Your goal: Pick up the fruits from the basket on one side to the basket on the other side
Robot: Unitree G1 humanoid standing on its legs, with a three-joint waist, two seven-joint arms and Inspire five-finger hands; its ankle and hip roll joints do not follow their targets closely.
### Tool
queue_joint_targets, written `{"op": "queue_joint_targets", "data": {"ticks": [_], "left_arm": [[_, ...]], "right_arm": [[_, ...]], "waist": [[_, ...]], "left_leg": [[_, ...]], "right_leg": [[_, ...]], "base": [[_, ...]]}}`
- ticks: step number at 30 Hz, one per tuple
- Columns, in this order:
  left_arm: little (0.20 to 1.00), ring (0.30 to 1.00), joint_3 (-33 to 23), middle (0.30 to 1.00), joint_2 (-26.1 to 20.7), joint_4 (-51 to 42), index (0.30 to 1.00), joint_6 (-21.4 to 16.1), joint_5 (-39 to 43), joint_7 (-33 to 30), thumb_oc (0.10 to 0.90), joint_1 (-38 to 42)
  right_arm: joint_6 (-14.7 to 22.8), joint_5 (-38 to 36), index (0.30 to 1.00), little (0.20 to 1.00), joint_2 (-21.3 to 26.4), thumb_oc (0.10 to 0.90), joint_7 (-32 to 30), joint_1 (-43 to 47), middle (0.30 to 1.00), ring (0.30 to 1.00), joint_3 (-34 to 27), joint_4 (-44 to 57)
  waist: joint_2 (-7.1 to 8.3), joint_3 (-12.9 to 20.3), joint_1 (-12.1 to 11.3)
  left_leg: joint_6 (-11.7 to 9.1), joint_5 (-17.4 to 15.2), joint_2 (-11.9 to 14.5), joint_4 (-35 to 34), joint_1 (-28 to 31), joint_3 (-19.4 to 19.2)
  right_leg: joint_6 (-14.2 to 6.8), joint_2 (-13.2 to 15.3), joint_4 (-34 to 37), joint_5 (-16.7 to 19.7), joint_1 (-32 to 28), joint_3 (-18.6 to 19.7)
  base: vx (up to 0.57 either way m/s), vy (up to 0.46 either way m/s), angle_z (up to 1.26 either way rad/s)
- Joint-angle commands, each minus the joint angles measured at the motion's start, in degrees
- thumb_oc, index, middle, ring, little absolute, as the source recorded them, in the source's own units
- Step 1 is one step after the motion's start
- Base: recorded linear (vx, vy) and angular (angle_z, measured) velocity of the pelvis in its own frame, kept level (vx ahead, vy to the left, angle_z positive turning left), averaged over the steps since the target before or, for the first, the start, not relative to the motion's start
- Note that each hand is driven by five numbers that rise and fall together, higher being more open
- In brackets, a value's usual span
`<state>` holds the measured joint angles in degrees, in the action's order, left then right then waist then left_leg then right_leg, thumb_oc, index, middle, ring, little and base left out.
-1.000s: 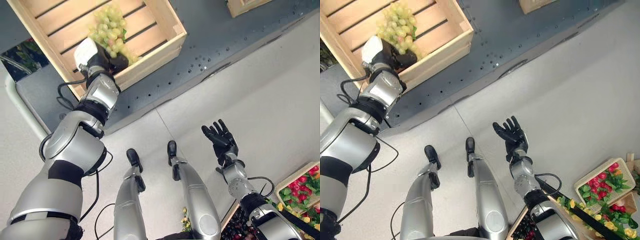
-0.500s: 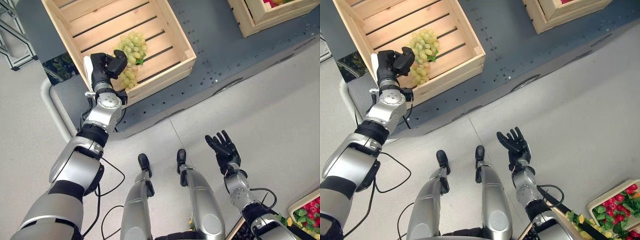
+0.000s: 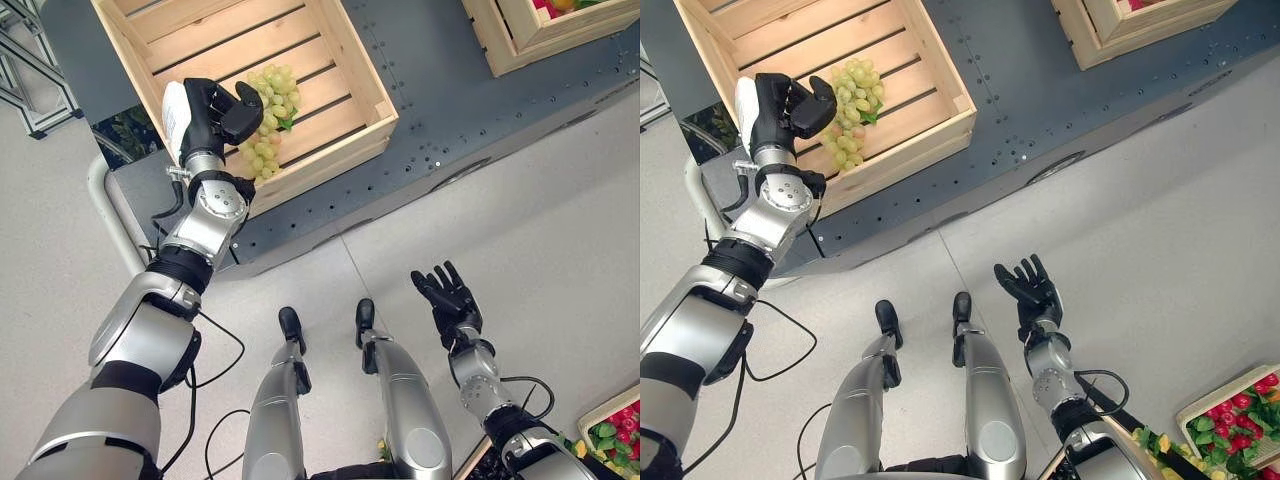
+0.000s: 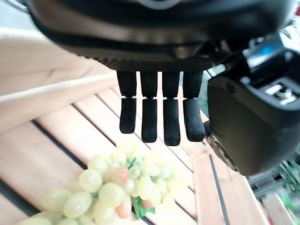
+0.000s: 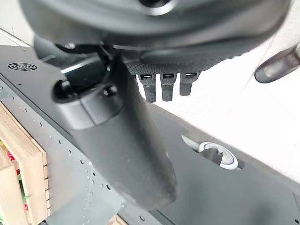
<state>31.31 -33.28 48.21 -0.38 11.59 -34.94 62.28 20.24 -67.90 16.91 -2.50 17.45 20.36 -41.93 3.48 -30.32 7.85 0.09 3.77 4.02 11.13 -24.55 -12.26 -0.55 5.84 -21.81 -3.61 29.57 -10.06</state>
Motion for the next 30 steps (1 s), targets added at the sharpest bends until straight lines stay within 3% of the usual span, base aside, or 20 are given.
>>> {"op": "queue_joint_targets", "data": {"ticks": [1, 2, 3, 11, 23, 30], "left_arm": [[0.340, 0.340, 1.17, 0.340, -5.37, -5.21, 0.340, -2.49, -10.02, -1.27, 0.427, 6.30], [0.455, 0.455, 1.86, 0.455, -5.55, -5.38, 0.455, -1.46, -10.61, -1.11, 0.504, 6.60], [0.900, 0.900, 2.92, 0.900, -6.05, -5.41, 0.900, 0.42, -11.51, -0.41, 0.800, 7.06], [0.900, 0.900, 4.31, 0.900, -5.35, -4.61, 0.900, 5.00, -6.23, 0.41, 0.800, 8.40], [0.900, 0.900, 3.71, 0.900, -4.00, 2.34, 0.900, 8.55, -2.76, -3.54, 0.800, 11.52], [0.900, 0.900, 4.20, 0.900, -3.72, 5.40, 0.900, 10.93, -2.00, -2.86, 0.800, 11.80]], "right_arm": [[3.35, -0.14, 0.900, 0.900, 2.23, 0.800, 2.47, -1.83, 0.900, 0.900, -5.08, 3.51], [3.16, -0.20, 0.900, 0.900, 2.39, 0.800, 2.50, -1.80, 0.900, 0.900, -5.14, 3.55], [2.91, -0.10, 0.900, 0.900, 2.66, 0.800, 2.30, -1.91, 0.900, 0.900, -5.18, 3.91], [2.87, 0.47, 0.900, 0.900, 3.01, 0.800, 1.68, -1.52, 0.900, 0.900, -4.70, 3.48], [3.00, -0.22, 0.900, 0.900, 2.60, 0.800, 0.27, -1.45, 0.900, 0.900, -3.14, 4.94], [3.44, -0.34, 0.900, 0.900, 2.15, 0.800, 0.43, -1.55, 0.900, 0.900, -1.94, 4.90]], "waist": [[-1.04, 0.53, -0.50], [-1.12, 0.53, -0.49], [-1.28, 0.53, -0.46], [-1.35, 0.53, -0.05], [0.95, 0.53, 1.55], [1.33, 0.53, 1.94]], "left_leg": [[-0.67, -8.00, -0.81, 5.38, 0.48, -0.42], [-0.66, -8.01, -0.83, 5.52, 0.35, -0.37], [-0.69, -7.99, -0.86, 5.62, 0.20, -0.41], [-0.76, -7.96, -0.63, 6.66, -1.51, -0.50], [-0.92, -7.83, 0.07, 7.12, -3.72, -1.64], [-1.41, -9.00, 0.28, 8.01, -3.98, -1.44]], "right_leg": [[-1.56, -0.36, 2.07, -1.97, -2.73, 0.85], [-1.57, -0.31, 1.99, -1.96, -2.65, 0.84], [-1.62, -0.19, 1.94, -1.96, -2.55, 0.73], [-1.61, -0.02, 0.62, -2.21, -0.73, 0.90], [-1.67, -1.11, 1.19, -1.58, 1.73, 2.04], [-2.08, -1.29, 0.49, -2.47, 2.02, 2.47]], "base": [[0.00, 0.000, 0.00], [0.03, 0.004, 0.00], [0.00, 0.000, 0.00], [0.05, 0.011, -0.01], [0.03, 0.003, -0.01], [0.03, 0.010, 0.00]]}}
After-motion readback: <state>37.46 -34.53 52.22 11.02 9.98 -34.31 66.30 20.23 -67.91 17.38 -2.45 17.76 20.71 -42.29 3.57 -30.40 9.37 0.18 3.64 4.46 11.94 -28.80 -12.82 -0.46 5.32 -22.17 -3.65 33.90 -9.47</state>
